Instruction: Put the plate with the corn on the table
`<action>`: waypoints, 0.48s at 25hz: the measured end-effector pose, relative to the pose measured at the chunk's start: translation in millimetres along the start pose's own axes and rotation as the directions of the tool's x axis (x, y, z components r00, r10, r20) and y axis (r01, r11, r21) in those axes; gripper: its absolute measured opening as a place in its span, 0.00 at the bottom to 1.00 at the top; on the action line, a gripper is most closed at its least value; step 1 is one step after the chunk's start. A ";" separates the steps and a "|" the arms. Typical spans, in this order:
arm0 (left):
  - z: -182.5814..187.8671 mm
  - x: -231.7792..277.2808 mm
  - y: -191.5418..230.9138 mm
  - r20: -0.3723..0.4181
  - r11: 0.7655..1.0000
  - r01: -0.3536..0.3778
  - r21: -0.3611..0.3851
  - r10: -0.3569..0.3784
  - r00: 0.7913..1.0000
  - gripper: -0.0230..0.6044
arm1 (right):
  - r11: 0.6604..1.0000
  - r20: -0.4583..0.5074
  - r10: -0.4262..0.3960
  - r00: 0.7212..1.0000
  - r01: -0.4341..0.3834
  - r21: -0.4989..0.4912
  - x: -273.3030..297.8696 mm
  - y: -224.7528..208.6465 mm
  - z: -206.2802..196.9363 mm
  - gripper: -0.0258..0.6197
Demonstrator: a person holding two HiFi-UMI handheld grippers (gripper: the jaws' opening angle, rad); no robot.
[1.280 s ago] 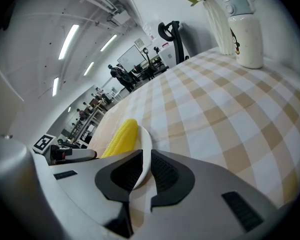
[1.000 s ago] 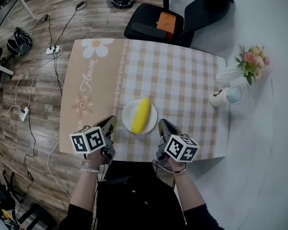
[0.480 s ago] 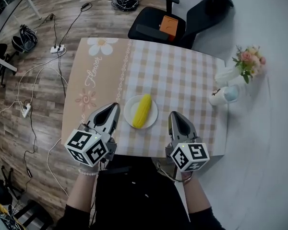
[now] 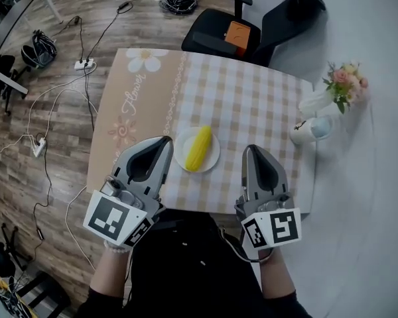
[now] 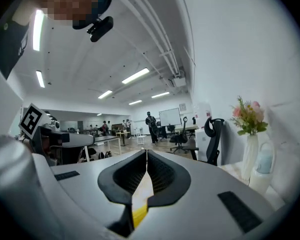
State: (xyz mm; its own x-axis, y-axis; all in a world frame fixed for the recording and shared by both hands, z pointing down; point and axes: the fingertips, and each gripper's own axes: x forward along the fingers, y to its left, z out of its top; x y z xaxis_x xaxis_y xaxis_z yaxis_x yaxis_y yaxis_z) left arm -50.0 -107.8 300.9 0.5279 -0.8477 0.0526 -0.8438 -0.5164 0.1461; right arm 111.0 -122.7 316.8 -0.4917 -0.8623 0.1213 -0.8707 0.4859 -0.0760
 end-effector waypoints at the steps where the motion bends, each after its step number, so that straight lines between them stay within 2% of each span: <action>1: 3.7 -1.0 -4.0 0.003 0.999 0.006 0.033 -0.006 1.000 0.06 | 1.000 0.016 0.004 1.000 -0.004 -0.013 -0.9 2.4 7.0 0.11; 4: 14.5 -2.6 -15.4 -0.002 0.994 0.018 0.111 -0.018 1.000 0.06 | 0.998 0.060 0.020 0.998 -0.017 -0.054 -3.7 9.5 27.3 0.11; 6: 21.2 -2.3 -21.9 -0.014 0.992 0.024 0.127 -0.022 1.000 0.05 | 0.996 0.082 0.028 0.996 -0.022 -0.084 -5.7 13.0 38.1 0.10; 12: 39.9 -1.5 -25.5 0.032 0.982 0.020 0.190 -0.026 0.999 0.06 | 0.991 0.128 0.037 0.991 -0.020 -0.135 -11.4 16.7 60.5 0.10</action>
State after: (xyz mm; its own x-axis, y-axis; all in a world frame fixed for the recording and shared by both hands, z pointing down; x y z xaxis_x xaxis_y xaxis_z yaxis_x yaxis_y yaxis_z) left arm -33.2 -98.3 257.7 0.5467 -0.8372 0.0174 -0.8361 -0.5469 -0.0436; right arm 102.5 -113.4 254.3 -0.5189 -0.8548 -0.0093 -0.8537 0.5177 0.0562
